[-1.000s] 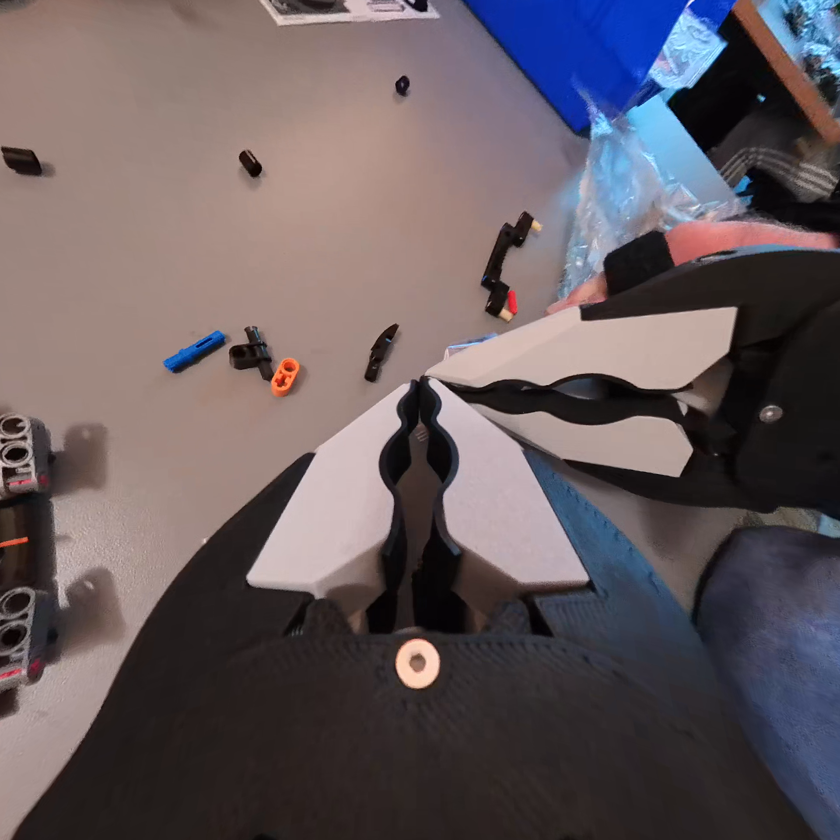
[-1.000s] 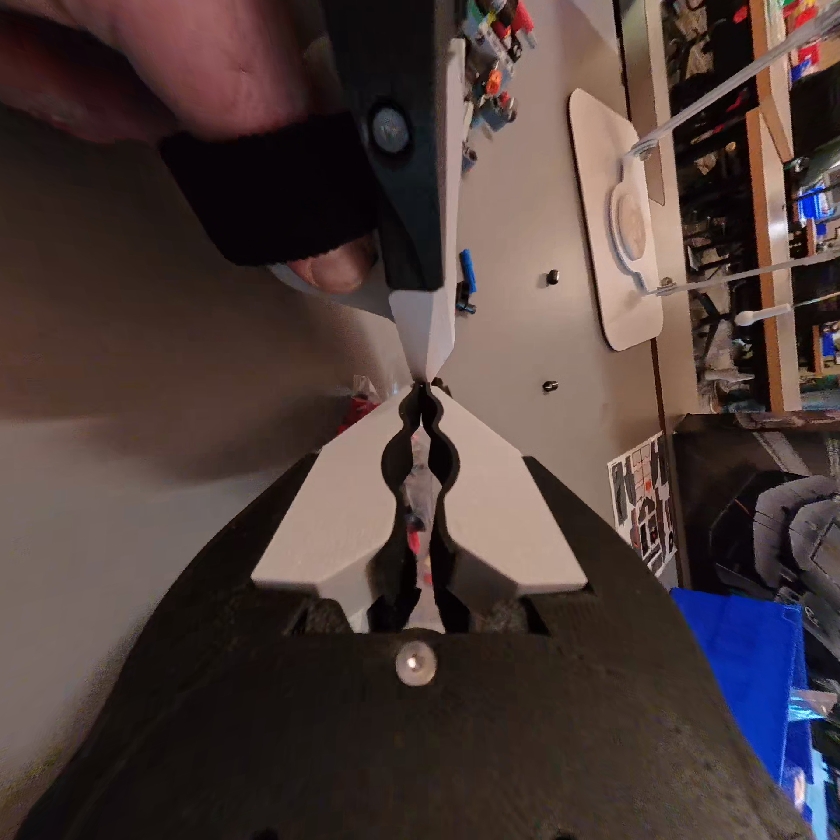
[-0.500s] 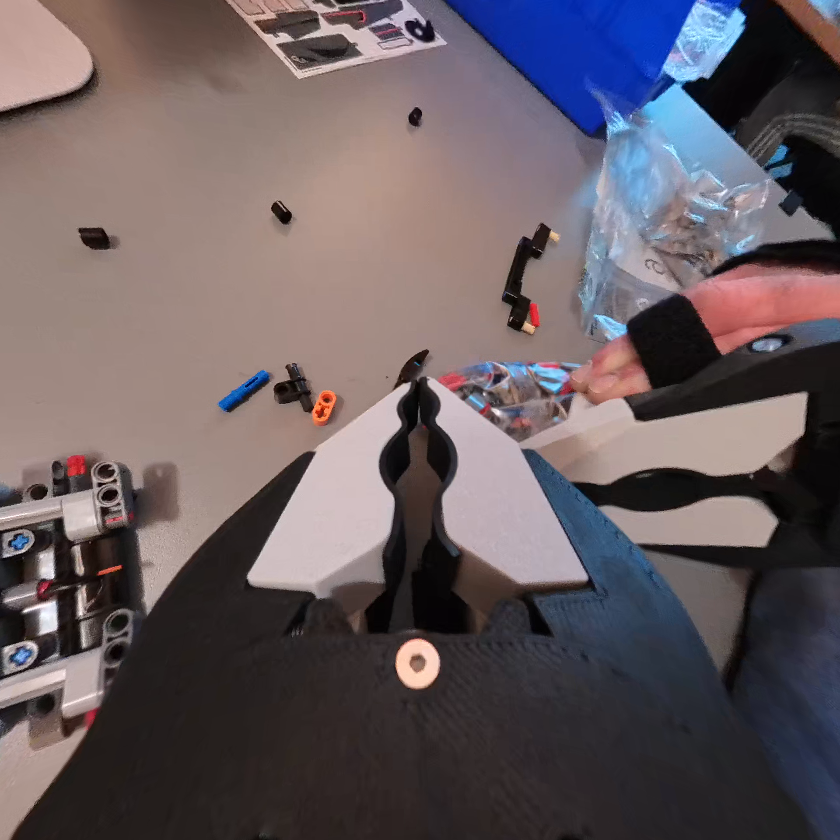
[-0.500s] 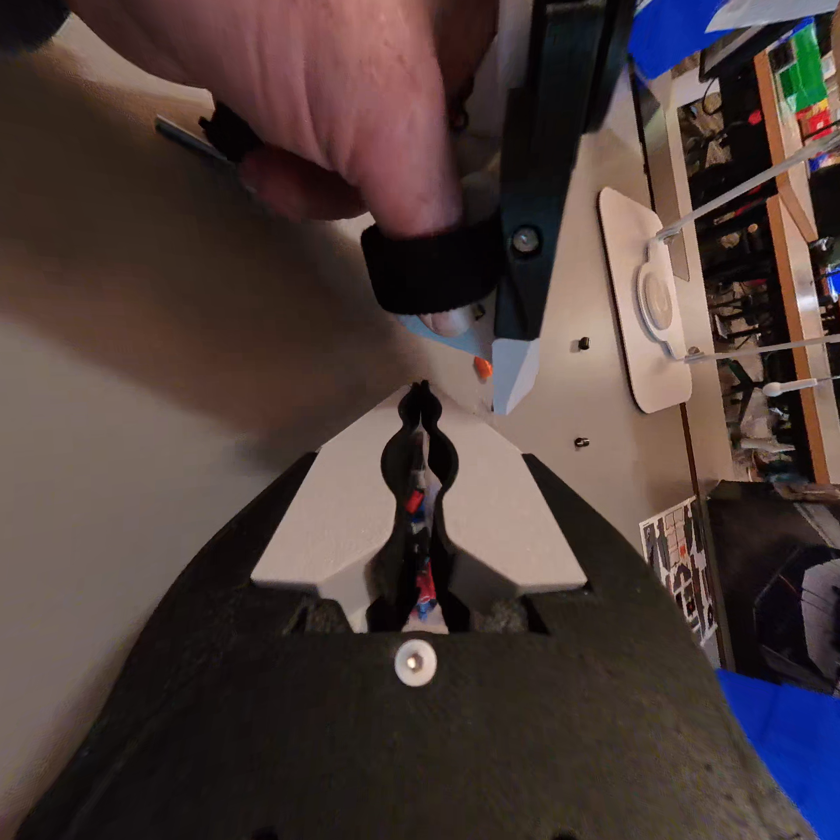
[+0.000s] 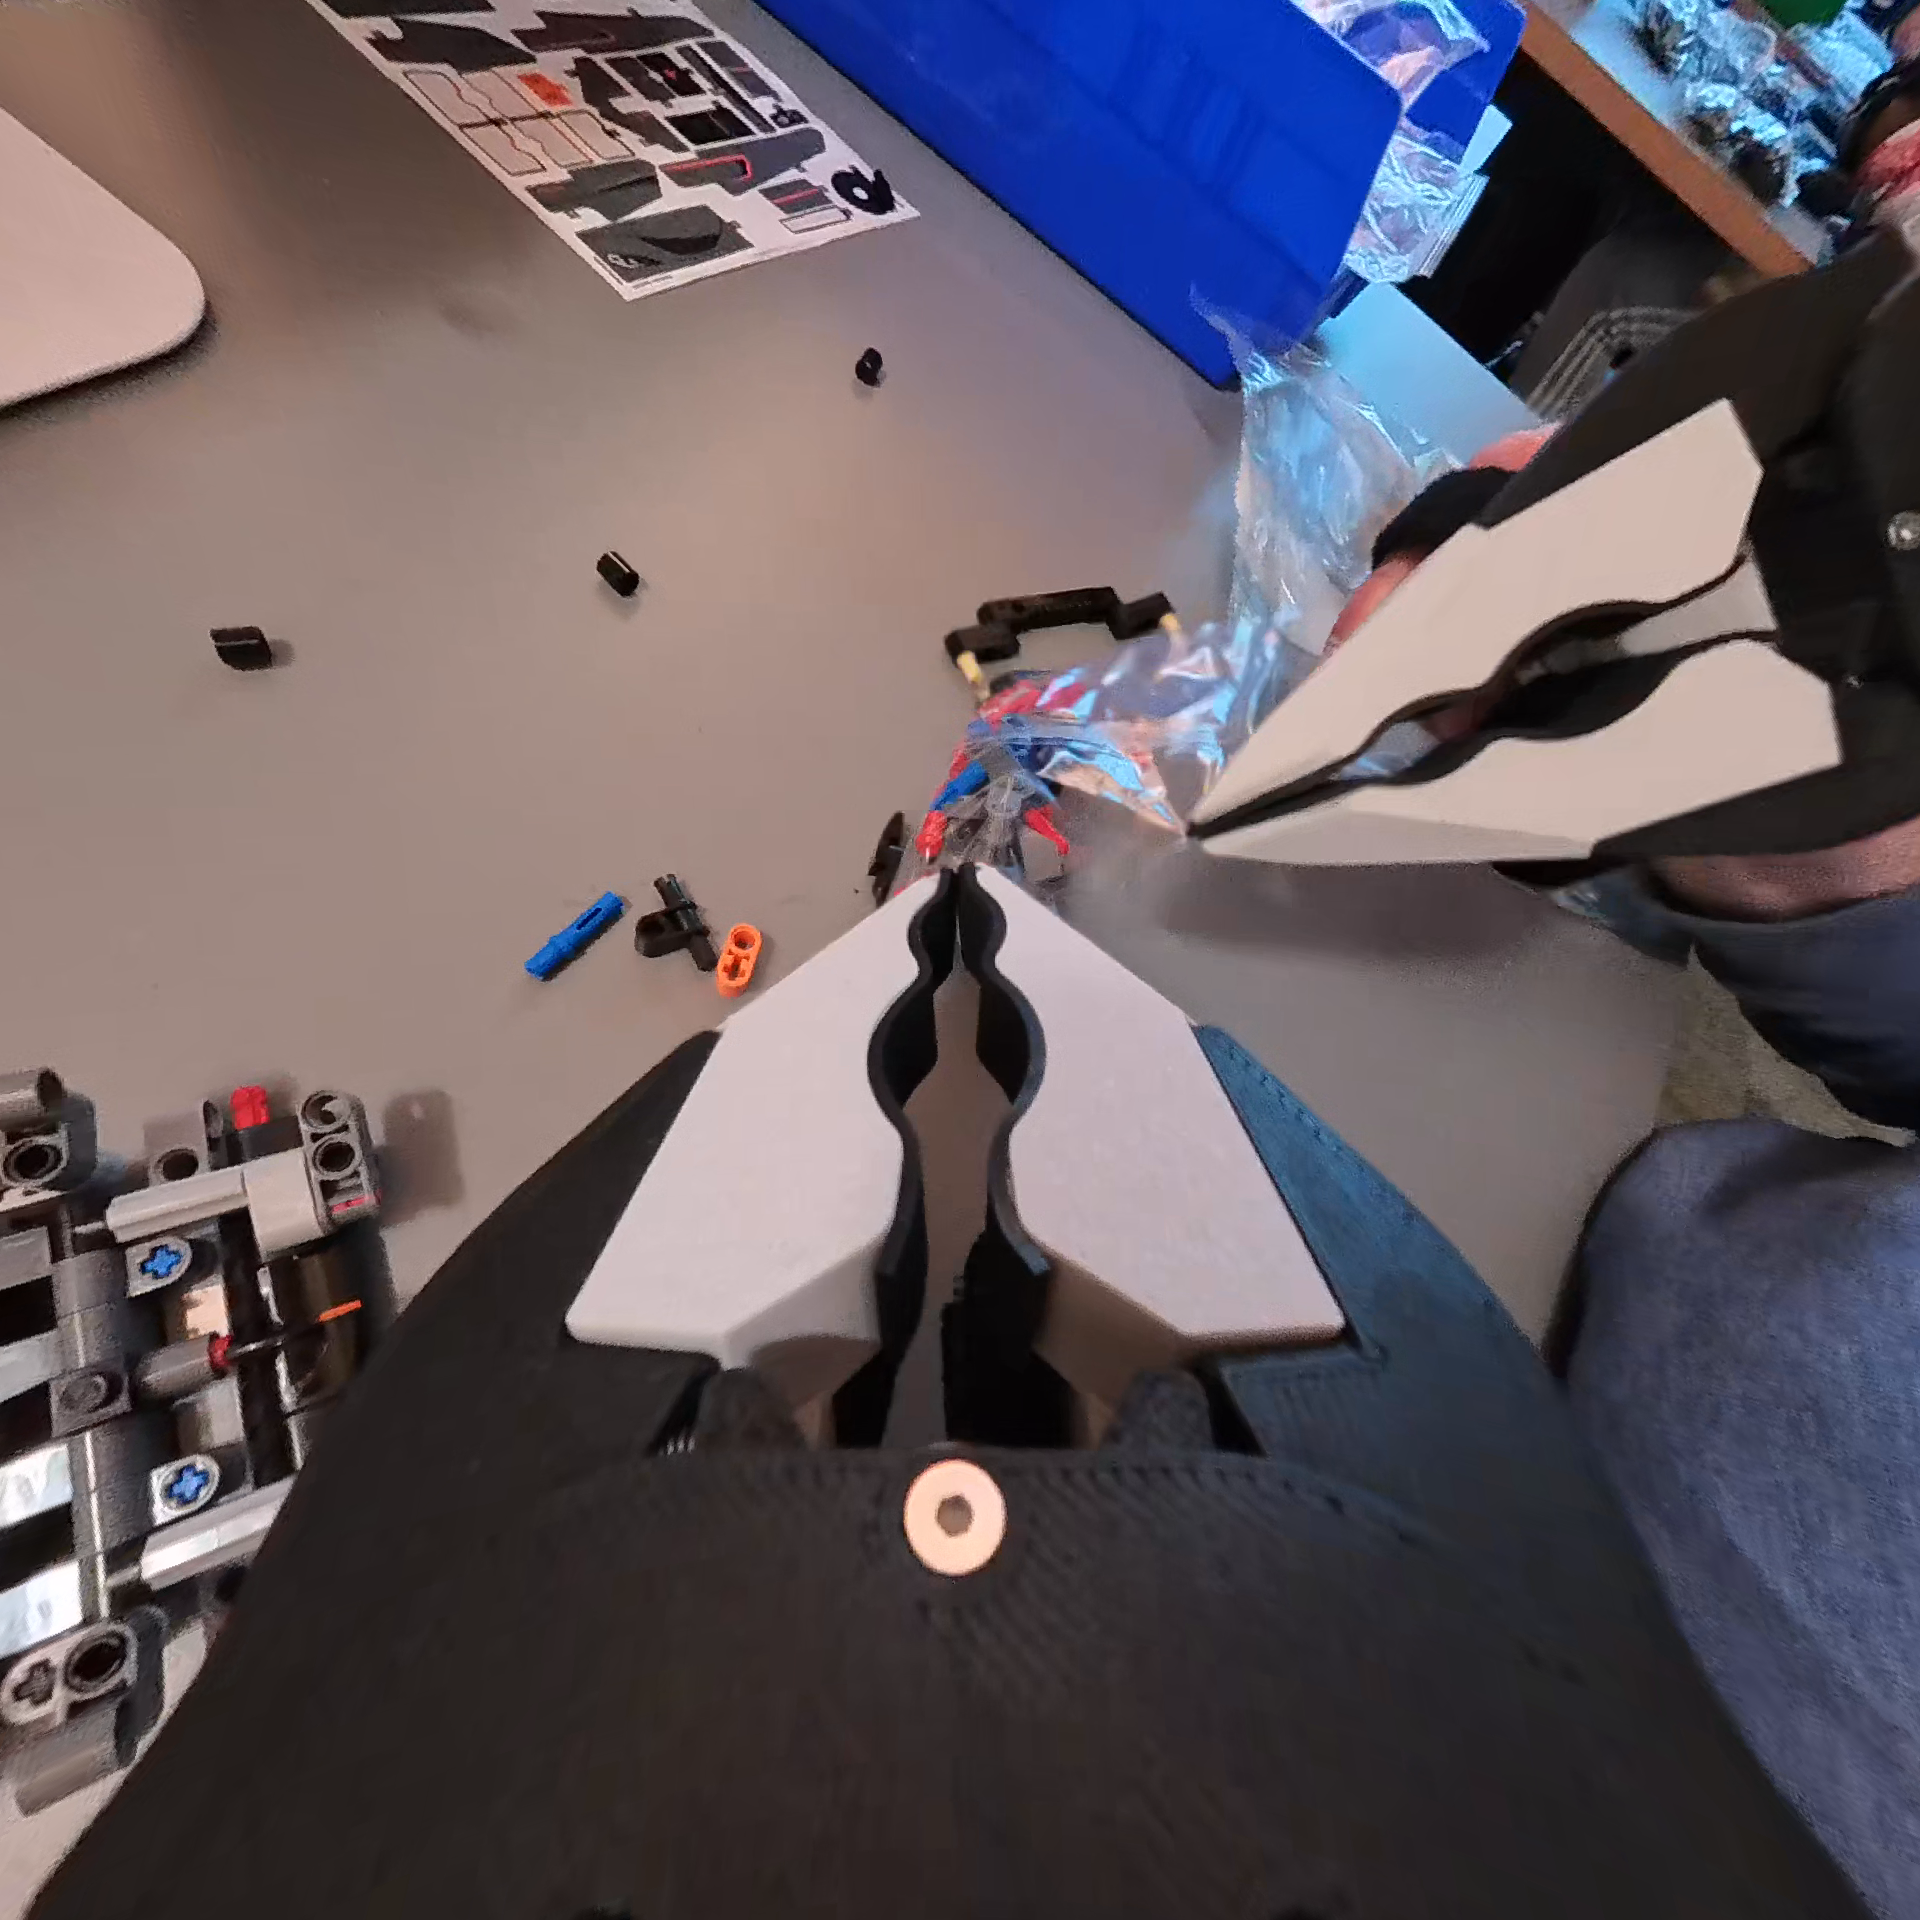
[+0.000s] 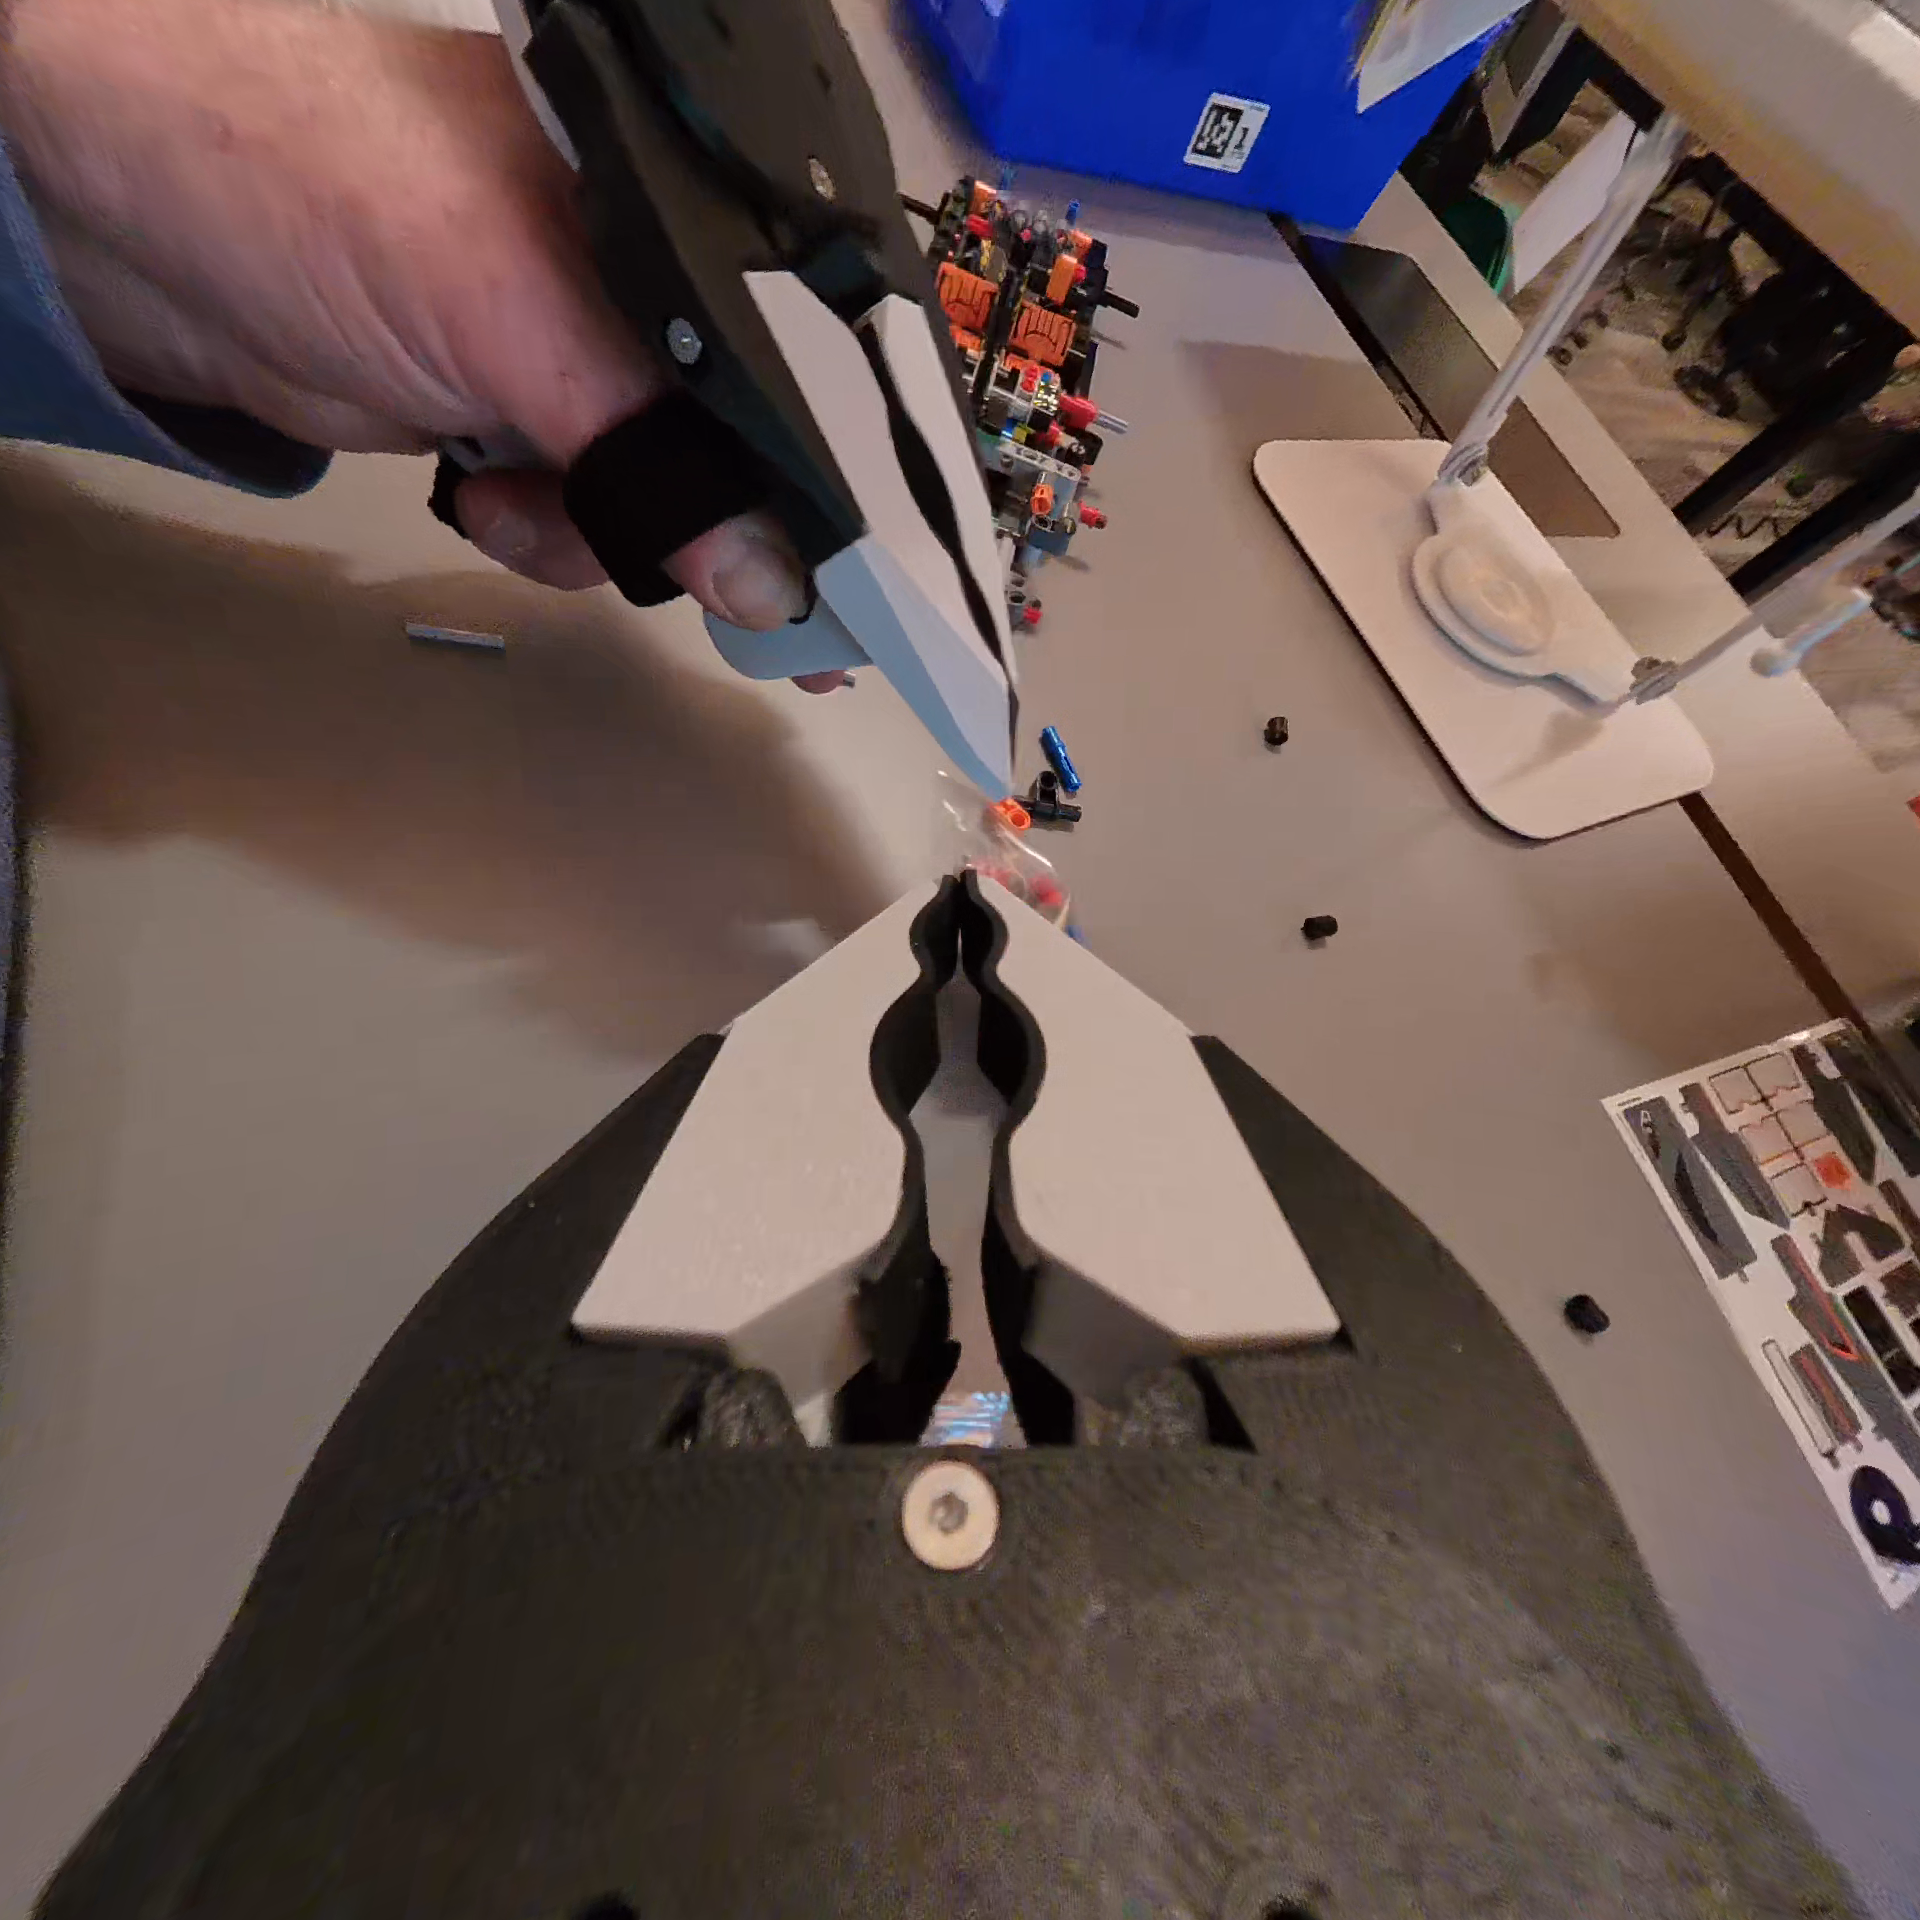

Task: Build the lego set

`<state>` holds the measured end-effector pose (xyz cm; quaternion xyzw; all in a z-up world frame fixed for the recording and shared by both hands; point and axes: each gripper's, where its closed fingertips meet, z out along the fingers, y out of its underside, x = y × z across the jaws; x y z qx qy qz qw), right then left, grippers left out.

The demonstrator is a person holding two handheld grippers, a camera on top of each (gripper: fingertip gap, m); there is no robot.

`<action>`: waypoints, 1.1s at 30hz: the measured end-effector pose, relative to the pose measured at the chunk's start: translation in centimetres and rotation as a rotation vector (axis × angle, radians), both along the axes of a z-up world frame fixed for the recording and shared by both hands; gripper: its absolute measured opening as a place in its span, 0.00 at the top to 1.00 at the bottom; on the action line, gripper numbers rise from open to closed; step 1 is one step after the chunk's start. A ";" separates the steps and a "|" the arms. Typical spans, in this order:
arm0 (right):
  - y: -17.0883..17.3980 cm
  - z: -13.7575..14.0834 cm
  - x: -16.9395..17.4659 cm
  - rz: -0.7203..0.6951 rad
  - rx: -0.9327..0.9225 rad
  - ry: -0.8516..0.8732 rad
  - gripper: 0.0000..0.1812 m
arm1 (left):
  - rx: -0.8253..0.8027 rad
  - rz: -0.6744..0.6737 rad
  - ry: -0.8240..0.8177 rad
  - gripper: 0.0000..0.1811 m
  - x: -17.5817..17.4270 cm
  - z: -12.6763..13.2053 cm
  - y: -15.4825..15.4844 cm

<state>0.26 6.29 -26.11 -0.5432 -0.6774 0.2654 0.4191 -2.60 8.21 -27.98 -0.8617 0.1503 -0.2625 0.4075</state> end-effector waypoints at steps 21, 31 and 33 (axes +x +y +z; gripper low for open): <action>-1.0 0.7 1.7 0.084 -0.305 -0.041 1.00 | -0.105 -0.084 -0.029 1.00 0.7 0.0 -3.5; -3.1 -2.6 3.2 0.098 -0.263 -0.199 1.00 | -0.164 -0.146 0.007 1.00 1.7 -1.8 -7.2; -3.4 -2.9 3.2 0.098 -0.254 -0.217 1.00 | -0.175 -0.165 -0.004 1.00 2.1 -2.0 -7.6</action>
